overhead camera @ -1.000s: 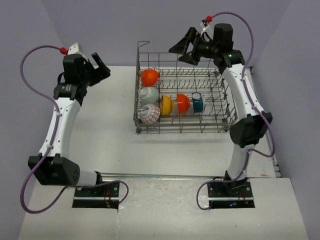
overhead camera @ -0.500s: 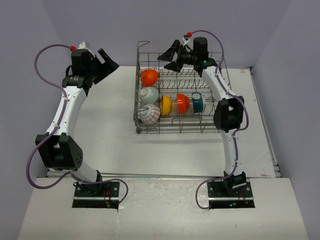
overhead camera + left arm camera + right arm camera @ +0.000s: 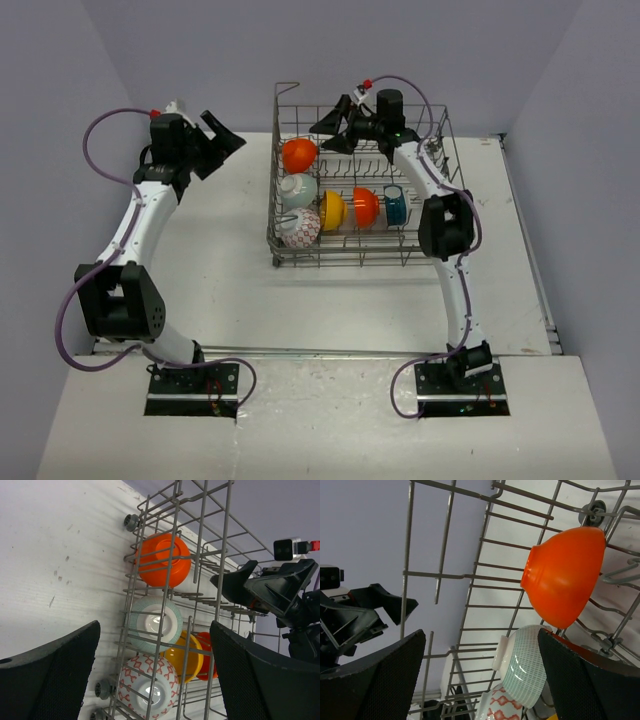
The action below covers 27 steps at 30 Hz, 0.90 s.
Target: Unload the bowls from the dish rack
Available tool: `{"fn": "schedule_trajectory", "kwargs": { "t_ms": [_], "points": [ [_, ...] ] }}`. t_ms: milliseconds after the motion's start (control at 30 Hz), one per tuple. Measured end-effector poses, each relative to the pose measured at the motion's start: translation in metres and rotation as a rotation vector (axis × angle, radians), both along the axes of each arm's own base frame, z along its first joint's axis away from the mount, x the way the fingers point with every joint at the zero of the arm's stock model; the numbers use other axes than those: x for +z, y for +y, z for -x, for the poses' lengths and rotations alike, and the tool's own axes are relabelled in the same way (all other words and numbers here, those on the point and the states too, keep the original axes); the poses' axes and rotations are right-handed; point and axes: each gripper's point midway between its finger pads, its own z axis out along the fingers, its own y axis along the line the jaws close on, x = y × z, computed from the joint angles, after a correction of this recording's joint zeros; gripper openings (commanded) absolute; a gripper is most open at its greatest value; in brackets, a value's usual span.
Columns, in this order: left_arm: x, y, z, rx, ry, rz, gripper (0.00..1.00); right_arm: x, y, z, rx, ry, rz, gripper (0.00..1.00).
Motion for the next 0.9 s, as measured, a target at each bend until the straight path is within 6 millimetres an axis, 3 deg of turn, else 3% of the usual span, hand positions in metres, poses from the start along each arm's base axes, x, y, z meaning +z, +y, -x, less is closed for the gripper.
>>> {"fn": "schedule_trajectory", "kwargs": {
  "t_ms": [567, 900],
  "points": [
    [-0.016, -0.004, 0.007, 0.004, -0.014, 0.053, 0.90, -0.049, 0.008, -0.017, 0.000, 0.039, -0.024, 0.93],
    [-0.020, -0.007, 0.007, 0.000, -0.016, 0.072, 0.90, -0.053, 0.010, -0.020, 0.002, 0.027, -0.028, 0.94]
  ]
}}
